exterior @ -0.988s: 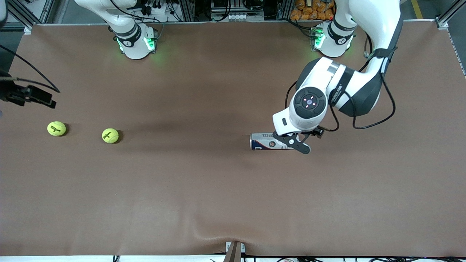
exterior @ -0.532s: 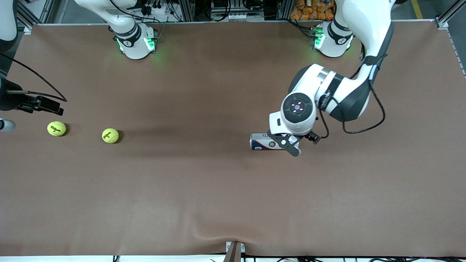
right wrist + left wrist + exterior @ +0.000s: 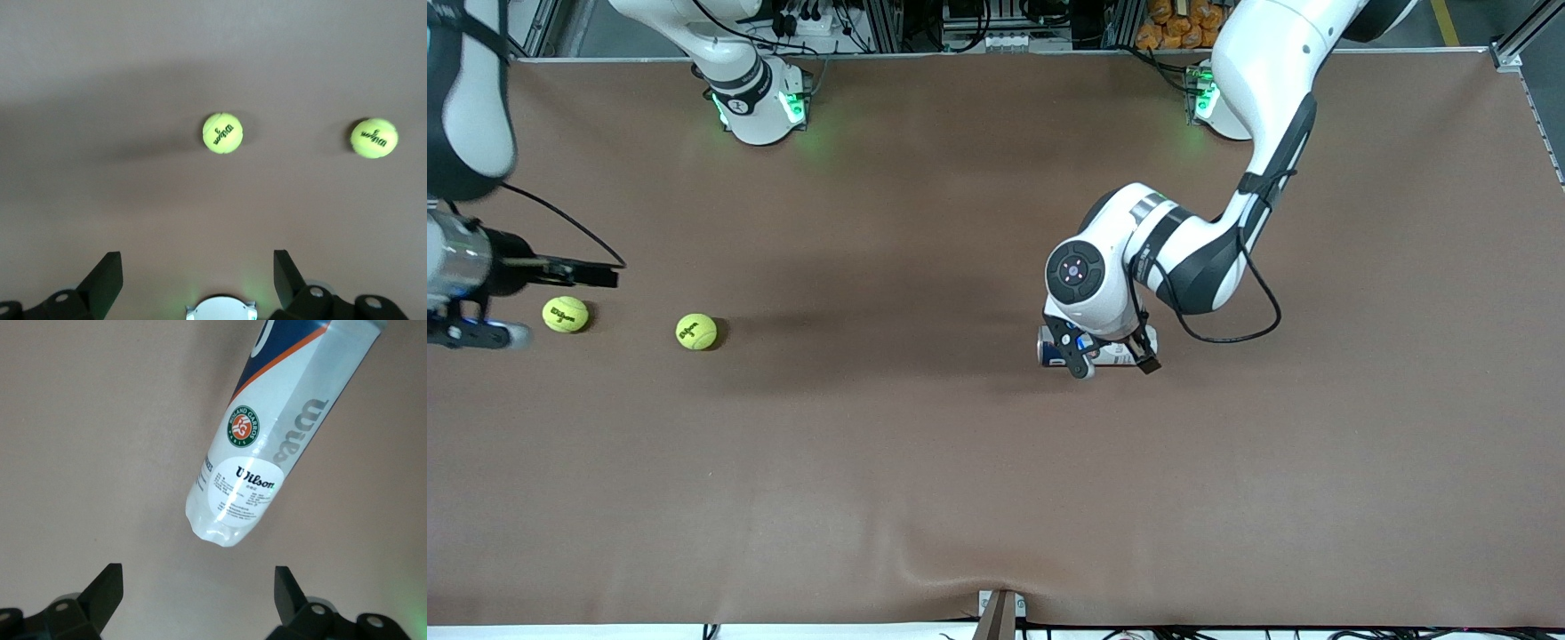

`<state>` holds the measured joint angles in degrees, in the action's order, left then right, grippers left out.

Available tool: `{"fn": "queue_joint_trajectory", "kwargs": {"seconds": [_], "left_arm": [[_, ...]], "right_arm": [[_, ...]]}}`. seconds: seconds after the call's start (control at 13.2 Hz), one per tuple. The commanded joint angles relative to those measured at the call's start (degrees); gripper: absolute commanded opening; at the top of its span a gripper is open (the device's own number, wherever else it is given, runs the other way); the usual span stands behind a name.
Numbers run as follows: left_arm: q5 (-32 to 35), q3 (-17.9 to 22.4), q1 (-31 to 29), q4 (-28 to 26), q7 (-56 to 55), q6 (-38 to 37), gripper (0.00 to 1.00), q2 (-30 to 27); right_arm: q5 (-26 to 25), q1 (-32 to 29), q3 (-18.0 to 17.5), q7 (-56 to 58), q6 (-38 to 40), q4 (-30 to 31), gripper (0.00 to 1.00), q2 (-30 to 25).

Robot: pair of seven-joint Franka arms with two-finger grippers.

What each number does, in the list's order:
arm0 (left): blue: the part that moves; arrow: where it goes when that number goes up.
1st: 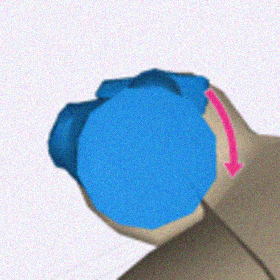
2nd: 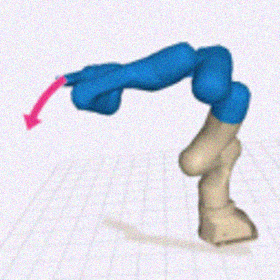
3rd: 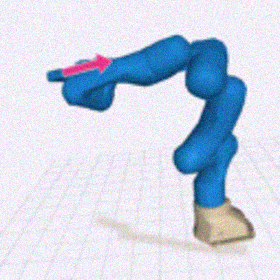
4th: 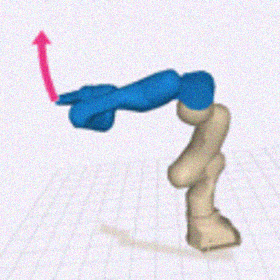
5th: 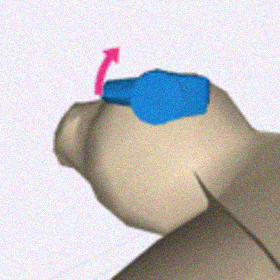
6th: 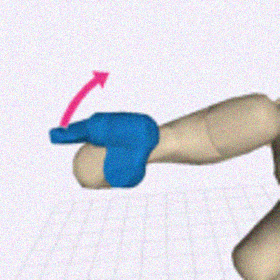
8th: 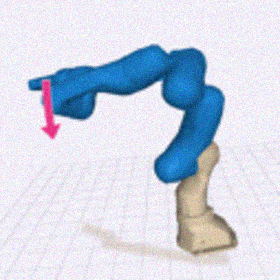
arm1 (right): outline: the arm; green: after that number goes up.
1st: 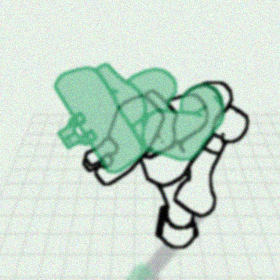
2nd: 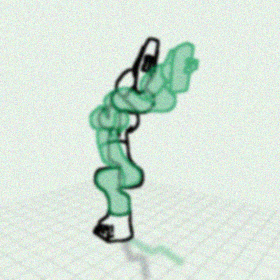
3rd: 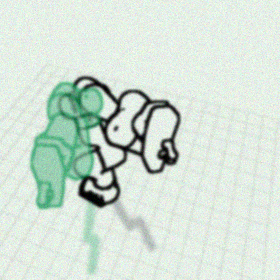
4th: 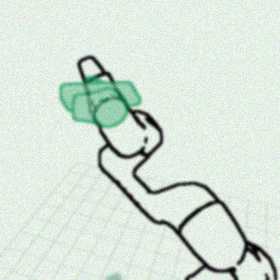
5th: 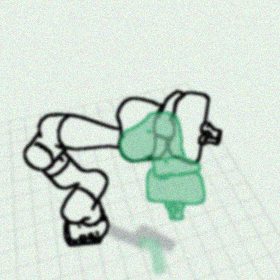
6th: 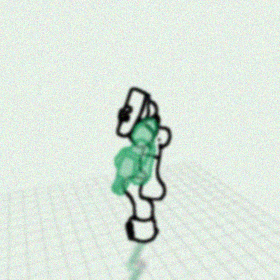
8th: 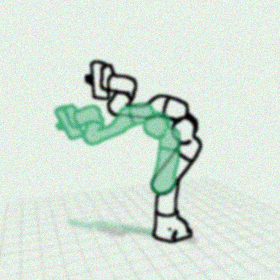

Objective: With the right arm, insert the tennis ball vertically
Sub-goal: 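Grasp the can with the left gripper while the right gripper reaches the balls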

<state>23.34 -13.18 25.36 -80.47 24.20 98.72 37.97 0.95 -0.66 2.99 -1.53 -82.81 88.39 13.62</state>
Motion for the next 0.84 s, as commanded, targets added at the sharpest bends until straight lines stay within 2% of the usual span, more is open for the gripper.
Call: {"fn": "queue_joint_trajectory", "kwargs": {"seconds": [0.0,0.23,0.53,0.76], "left_arm": [[3.98,0.00,1.36,1.46,3.73,0.60,1.00,1.58],[8.56,0.09,3.12,1.37,6.90,0.60,1.00,2.37],[10.06,0.09,3.91,1.11,9.45,0.60,1.00,3.69],[10.15,0.18,4.00,0.32,10.95,0.43,1.00,5.10]], "right_arm": [[0.19,-0.83,-0.18,1.79,-0.78,3.27,1.00,0.78],[0.19,-1.62,-0.18,3.20,-0.78,3.36,1.00,3.77],[0.11,-1.45,-0.09,3.29,-2.52,3.71,1.00,8.17],[-0.42,-1.19,-0.09,3.55,-8.66,8.88,1.00,9.14]]}}
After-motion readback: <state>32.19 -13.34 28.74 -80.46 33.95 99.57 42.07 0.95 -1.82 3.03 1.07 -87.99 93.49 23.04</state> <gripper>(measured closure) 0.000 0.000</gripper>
